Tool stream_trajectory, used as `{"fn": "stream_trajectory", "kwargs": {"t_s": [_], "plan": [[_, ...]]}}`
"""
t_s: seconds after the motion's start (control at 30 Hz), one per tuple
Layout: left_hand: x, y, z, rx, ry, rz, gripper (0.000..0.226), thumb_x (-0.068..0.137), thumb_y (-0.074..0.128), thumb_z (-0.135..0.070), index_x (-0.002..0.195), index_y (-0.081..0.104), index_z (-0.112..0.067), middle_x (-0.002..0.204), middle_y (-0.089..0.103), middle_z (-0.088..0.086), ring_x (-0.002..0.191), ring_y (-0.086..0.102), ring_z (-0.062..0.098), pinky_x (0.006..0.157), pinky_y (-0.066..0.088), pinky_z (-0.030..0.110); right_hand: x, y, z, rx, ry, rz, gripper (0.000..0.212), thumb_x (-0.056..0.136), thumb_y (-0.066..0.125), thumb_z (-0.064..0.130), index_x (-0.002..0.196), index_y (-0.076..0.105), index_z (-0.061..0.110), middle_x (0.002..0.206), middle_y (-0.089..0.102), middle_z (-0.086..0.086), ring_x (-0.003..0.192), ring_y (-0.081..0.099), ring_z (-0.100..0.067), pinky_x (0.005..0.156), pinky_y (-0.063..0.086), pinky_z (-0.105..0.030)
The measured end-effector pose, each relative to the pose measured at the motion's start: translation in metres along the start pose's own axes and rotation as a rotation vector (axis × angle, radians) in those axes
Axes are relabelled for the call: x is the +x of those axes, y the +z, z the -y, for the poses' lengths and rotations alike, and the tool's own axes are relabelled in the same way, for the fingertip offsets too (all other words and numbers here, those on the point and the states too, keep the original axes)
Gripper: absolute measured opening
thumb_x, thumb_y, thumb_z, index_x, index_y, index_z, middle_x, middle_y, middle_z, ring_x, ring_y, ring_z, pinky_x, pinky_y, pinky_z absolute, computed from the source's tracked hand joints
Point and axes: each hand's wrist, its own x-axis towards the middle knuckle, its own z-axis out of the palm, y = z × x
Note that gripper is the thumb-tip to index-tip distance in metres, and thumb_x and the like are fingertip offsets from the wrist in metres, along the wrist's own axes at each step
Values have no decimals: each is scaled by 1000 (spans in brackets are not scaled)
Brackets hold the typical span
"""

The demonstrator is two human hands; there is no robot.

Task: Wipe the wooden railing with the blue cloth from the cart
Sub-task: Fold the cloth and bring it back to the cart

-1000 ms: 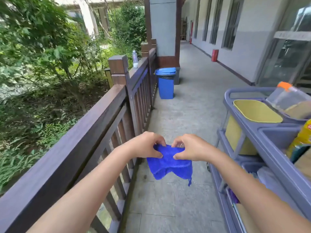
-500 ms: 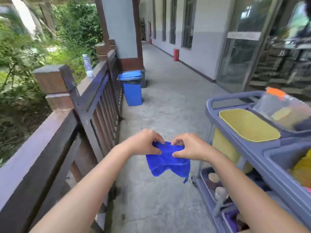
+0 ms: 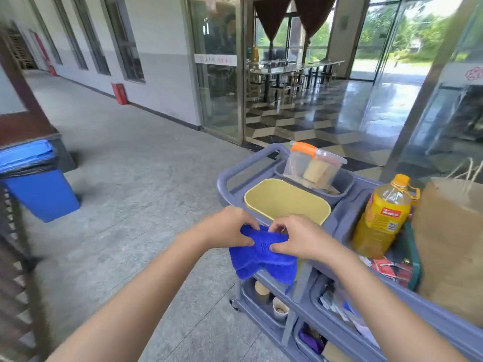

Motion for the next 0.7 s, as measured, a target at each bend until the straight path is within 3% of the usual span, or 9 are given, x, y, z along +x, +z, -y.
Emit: {"fn": "stream_trajectory", "kwargs": {"t_s": [0.1, 0.17, 0.27, 0.4, 0.5, 0.7], "plan": [[50, 5, 5, -19, 85, 55, 26, 78, 63, -15, 103, 65, -17, 96, 65, -6, 87, 54, 13, 66, 38, 11, 16, -8, -31, 2, 72, -36, 25, 70, 66, 29, 93, 64, 21, 101, 67, 2, 95, 57, -18, 84, 50, -39], [86, 4, 4, -18, 130, 95, 28, 79, 63, -15, 106, 65, -16, 106, 67, -2, 95, 55, 14, 78, 41, 20, 27, -18, -51, 9, 120, -73, 26, 70, 66, 28, 94, 65, 19, 101, 67, 1, 95, 57, -17, 83, 50, -36], [136, -2, -3, 17, 219, 129, 29, 79, 63, -15, 107, 65, -15, 110, 67, 1, 96, 54, 14, 75, 36, 18, 39, -37, -77, 21, 194, -138, 24, 70, 65, 27, 92, 67, 19, 98, 70, 3, 92, 58, -14, 82, 51, -37], [193, -7, -10, 2, 326, 144, 28, 78, 64, -17, 106, 66, -16, 107, 68, 2, 92, 56, 14, 74, 39, 20, 51, -58, -107, 26, 296, -188, 25, 71, 66, 29, 95, 67, 21, 98, 70, 4, 89, 59, -10, 79, 53, -32], [227, 0, -15, -24, 413, 197, 28, 77, 65, -15, 104, 66, -15, 104, 69, 3, 86, 55, 12, 67, 36, 17, 54, -64, -124, 19, 393, -207, 25, 70, 66, 30, 94, 67, 22, 97, 70, 4, 88, 60, -11, 77, 55, -38], [287, 14, -21, -33, 605, 283, 29, 76, 66, -15, 104, 67, -15, 105, 69, 4, 89, 57, 16, 78, 44, 27, 58, -63, -149, 73, 560, -282, 23, 71, 67, 26, 93, 67, 18, 95, 70, -1, 87, 61, -15, 78, 54, -39]]}}
